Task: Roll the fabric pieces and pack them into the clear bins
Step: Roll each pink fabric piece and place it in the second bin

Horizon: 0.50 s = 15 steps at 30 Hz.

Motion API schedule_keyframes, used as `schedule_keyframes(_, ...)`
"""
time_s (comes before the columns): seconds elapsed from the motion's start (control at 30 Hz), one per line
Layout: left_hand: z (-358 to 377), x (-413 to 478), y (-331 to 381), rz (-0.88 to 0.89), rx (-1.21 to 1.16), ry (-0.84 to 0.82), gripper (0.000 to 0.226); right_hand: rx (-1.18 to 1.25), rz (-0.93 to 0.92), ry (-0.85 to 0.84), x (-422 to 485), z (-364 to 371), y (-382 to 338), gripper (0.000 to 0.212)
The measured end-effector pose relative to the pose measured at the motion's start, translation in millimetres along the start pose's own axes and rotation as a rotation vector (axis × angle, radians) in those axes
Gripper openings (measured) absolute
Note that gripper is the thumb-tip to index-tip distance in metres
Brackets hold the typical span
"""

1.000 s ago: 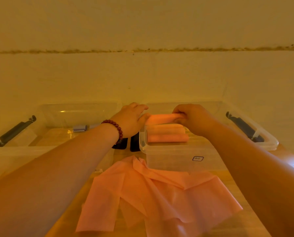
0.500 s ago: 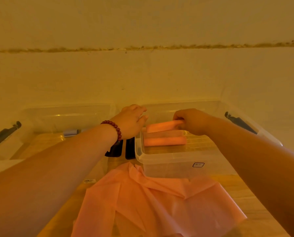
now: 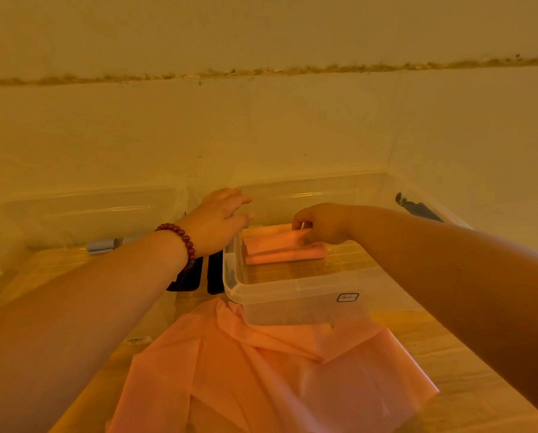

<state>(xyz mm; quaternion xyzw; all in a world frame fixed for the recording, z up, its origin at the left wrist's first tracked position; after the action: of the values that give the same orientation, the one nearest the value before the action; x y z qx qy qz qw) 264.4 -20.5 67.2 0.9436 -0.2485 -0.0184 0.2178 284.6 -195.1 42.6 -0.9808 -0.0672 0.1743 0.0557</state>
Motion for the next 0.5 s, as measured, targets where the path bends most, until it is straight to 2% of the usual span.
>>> schedule_keyframes(0.2,3,3,-2,-0.01,-0.012,-0.019,0.047,0.017,-0.02,0.0,-1,-2,-1,0.036)
schedule_keyframes(0.37,3,4,-3,-0.021,-0.004,-0.02,0.048,-0.063,-0.023,-0.117,-7,10,-1,0.031)
schedule_keyframes(0.5,4,3,-3,-0.019,-0.004,-0.009,0.047,-0.138,-0.027,-0.114,-7,17,-4,0.028)
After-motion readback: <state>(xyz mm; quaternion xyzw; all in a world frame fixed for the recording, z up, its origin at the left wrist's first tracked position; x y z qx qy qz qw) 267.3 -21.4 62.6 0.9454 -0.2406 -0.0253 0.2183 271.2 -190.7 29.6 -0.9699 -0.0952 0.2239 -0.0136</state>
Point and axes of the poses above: each hand's wrist, its own x-axis towards the middle knuckle, its own z-axis out of the palm, y = z × x, the point moved 6 cm from there along x, towards the middle knuckle, and after that the axes turned 10 degrees about z, right-handed, at the moved point
